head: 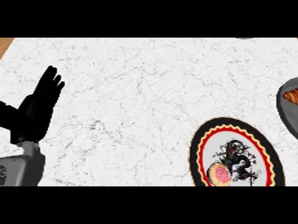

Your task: Pick the croissant from the plate and place it in the pan

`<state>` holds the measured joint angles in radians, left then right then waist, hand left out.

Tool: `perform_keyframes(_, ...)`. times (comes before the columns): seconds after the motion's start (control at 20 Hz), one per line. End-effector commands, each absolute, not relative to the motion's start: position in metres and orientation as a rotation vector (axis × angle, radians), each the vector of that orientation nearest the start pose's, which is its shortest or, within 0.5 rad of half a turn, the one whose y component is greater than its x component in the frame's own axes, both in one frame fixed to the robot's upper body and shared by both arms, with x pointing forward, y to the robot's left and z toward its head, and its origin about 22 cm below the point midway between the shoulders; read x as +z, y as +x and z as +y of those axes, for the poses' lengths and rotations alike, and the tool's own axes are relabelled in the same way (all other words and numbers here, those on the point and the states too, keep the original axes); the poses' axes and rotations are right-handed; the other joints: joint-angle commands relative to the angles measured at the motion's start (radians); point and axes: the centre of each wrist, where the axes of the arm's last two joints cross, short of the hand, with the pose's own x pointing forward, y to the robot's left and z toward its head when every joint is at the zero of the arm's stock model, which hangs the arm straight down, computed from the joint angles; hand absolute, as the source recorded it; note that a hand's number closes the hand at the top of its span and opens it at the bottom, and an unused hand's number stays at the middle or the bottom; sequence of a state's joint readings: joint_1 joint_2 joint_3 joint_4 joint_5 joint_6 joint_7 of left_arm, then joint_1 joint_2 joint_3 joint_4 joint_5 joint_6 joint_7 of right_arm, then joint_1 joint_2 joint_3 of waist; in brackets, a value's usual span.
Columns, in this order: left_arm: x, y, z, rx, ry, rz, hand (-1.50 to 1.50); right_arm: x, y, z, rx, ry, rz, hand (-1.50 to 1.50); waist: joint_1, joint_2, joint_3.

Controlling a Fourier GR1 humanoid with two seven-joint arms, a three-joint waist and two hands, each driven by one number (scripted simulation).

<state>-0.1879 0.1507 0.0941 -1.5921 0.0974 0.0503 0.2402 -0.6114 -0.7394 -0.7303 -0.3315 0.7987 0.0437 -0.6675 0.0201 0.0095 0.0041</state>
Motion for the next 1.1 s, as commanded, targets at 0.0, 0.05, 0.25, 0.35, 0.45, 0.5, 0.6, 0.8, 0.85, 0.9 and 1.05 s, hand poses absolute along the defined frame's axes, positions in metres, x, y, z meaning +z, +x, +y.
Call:
perform_keyframes(0.0,0.064,0.285,0.266,0.039,0.092,-1.543,0.0,0.083,0.284,-0.551,0.257,-0.783,-1.578,-1.5,-0.003,-0.001,0.0)
perform_keyframes(0.05,0.06,0.283,0.268,0.044,0.089,-1.524,0.0,0.082,0.269,-0.562,0.224,-0.738,-1.579,-1.5,-0.01,-0.002,0.0)
perform_keyframes(0.25,0.06,0.277,0.288,0.035,0.094,-1.515,0.0,0.102,0.225,-0.599,0.077,-0.635,-1.604,-1.5,-0.014,-0.003,0.0)
perform_keyframes(0.35,0.064,0.284,0.274,0.041,0.096,-1.534,0.0,0.103,0.202,-0.611,0.068,-0.593,-1.642,-1.5,-0.017,0.001,0.002)
perform_keyframes(0.45,0.052,0.271,0.279,0.047,0.087,-1.528,0.0,0.095,0.175,-0.621,0.038,-0.524,-1.68,-1.5,-0.024,-0.003,0.002)
perform_keyframes(0.5,0.053,0.273,0.259,0.041,0.083,-1.539,0.0,0.096,0.176,-0.62,0.01,-0.5,-1.685,-1.5,-0.02,-0.002,0.003)
perform_keyframes(0.6,0.063,0.276,0.28,0.053,0.104,-1.534,0.0,0.108,0.159,-0.631,-0.007,-0.451,-1.696,-1.5,-0.025,-0.005,0.003)
perform_keyframes(0.8,0.059,0.28,0.277,0.058,0.099,-1.523,0.0,0.097,0.138,-0.634,0.025,-0.426,-1.703,-1.5,-0.035,-0.005,0.003)
perform_keyframes(0.85,0.053,0.272,0.28,0.063,0.102,-1.509,0.0,0.097,0.132,-0.636,0.012,-0.426,-1.713,-1.5,-0.036,-0.006,0.005)
perform_keyframes(0.9,0.058,0.278,0.278,0.061,0.104,-1.523,0.0,0.106,0.127,-0.64,0.035,-0.43,-1.709,-1.5,-0.041,-0.007,0.004)
perform_keyframes(1.05,0.063,0.283,0.279,0.067,0.111,-1.518,0.0,0.099,0.124,-0.639,0.035,-0.452,-1.706,-1.5,-0.034,-0.006,0.004)
